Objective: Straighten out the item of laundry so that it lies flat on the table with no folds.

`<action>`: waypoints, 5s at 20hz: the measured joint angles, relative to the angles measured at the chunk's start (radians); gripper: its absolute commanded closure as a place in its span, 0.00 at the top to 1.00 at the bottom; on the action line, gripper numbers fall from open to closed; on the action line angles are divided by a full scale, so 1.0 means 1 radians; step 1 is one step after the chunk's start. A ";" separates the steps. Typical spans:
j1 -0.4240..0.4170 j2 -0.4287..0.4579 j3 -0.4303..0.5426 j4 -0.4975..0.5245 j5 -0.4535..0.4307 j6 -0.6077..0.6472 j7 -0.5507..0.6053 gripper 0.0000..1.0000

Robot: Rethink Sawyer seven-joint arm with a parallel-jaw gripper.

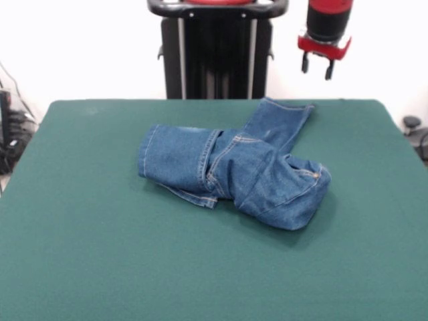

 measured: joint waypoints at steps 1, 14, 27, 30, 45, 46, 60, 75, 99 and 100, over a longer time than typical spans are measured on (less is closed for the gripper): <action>-0.002 0.002 0.000 -0.001 0.000 -0.002 0.000 1.00; -0.075 0.158 0.004 -0.060 -0.039 -0.216 0.000 1.00; -0.093 0.201 0.007 -0.079 -0.104 -0.248 0.000 1.00; -0.095 0.201 0.007 -0.080 -0.109 -0.248 0.000 1.00; -0.083 0.193 -0.002 -0.083 -0.109 -0.234 0.000 1.00; -0.078 0.191 -0.005 -0.084 -0.108 -0.227 0.000 1.00; 0.004 0.118 -0.082 -0.114 -0.092 0.021 0.000 1.00; 0.005 0.033 -0.164 -0.180 -0.117 0.206 0.000 1.00; -0.124 -0.008 -0.198 -0.270 -0.269 0.286 0.000 1.00; -0.131 -0.008 -0.198 -0.272 -0.276 0.286 0.000 1.00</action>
